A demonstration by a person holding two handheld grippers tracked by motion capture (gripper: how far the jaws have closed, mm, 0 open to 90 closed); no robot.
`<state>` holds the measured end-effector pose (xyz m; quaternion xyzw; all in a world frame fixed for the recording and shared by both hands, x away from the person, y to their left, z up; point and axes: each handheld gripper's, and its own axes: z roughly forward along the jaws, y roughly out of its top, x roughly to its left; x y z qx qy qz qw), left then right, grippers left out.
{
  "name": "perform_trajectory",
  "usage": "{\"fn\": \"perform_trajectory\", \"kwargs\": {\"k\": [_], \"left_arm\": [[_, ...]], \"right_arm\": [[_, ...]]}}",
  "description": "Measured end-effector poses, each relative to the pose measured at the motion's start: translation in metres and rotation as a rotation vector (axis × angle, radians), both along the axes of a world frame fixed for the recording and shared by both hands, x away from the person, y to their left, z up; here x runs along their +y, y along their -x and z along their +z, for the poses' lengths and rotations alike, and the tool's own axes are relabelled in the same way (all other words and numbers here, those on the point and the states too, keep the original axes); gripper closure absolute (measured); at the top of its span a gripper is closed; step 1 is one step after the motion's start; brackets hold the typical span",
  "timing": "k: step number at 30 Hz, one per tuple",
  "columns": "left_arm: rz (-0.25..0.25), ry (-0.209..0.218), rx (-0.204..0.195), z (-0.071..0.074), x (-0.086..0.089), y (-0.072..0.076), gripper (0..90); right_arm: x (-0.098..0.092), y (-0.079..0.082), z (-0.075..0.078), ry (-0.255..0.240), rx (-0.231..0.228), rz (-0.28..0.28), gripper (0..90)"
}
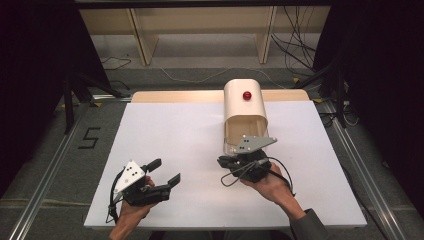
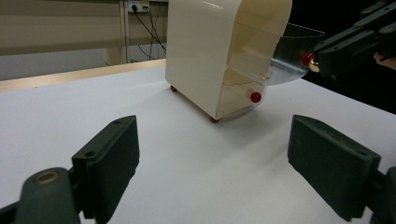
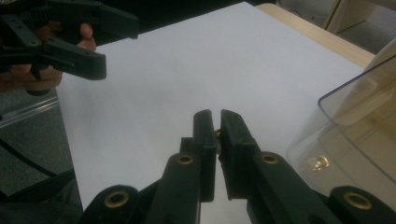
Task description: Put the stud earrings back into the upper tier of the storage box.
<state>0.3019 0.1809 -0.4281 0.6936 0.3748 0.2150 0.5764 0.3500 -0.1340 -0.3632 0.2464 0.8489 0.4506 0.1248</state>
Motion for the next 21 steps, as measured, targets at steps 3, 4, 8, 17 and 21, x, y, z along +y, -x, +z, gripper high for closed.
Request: {"fn": "perform_trajectory", "kwargs": {"k": [3, 4, 8, 17, 21], "left_arm": [[-0.001, -0.001, -0.001, 0.000, 0.000, 0.000, 16.2], [-0.002, 0.000, -0.001, 0.000, -0.001, 0.000, 16.2], [-0.001, 0.000, -0.002, 0.000, 0.000, 0.000, 16.2], [-0.002, 0.000, -0.003, 0.000, -0.001, 0.000, 16.2], [-0.001, -0.001, -0.003, 0.000, -0.001, 0.000, 16.2]], "right_arm": [[-0.002, -0.002, 0.003, -0.012, -0.005, -0.010, 85.3], [-0.003, -0.003, 0.004, -0.016, -0.007, -0.012, 85.2], [-0.006, -0.004, 0.010, -0.038, -0.019, -0.024, 85.2], [-0.020, -0.009, 0.023, -0.090, -0.054, -0.079, 85.1], [-0.029, -0.012, 0.027, -0.110, -0.062, -0.111, 85.1]]}}
